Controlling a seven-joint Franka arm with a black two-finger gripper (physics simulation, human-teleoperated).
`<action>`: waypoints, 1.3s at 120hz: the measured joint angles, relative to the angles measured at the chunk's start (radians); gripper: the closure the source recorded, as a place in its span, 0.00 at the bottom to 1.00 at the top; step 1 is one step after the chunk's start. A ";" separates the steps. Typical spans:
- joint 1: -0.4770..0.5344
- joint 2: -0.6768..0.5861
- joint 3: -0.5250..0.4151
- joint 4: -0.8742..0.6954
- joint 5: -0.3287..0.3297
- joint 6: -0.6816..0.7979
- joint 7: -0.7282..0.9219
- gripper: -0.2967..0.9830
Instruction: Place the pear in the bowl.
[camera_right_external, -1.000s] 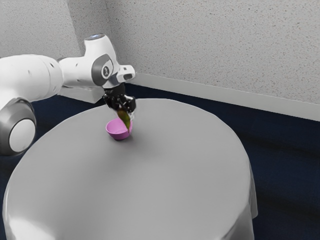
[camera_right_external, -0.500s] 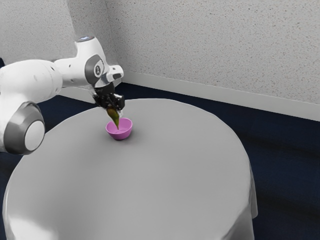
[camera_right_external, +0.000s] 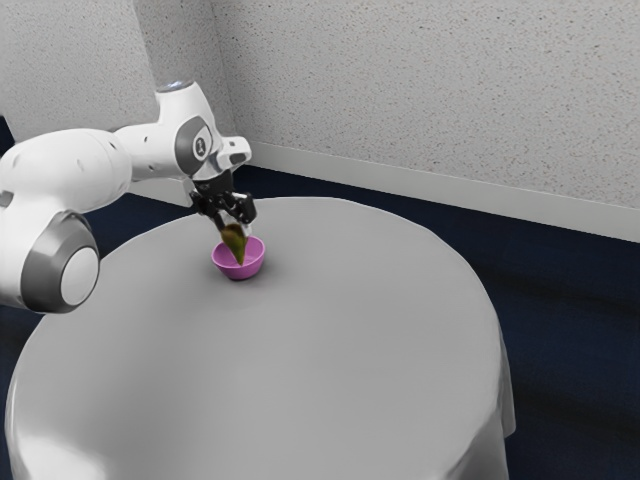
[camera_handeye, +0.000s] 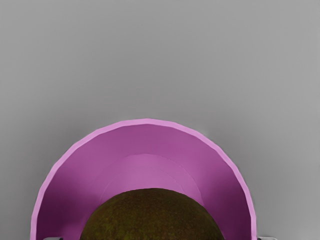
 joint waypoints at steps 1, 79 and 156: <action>0.000 0.000 -0.001 0.000 0.000 0.000 0.001 0.36; 0.000 0.001 -0.013 -0.001 -0.002 0.001 0.029 0.24; -0.130 -0.384 -0.039 -0.042 0.098 -0.329 -0.002 0.23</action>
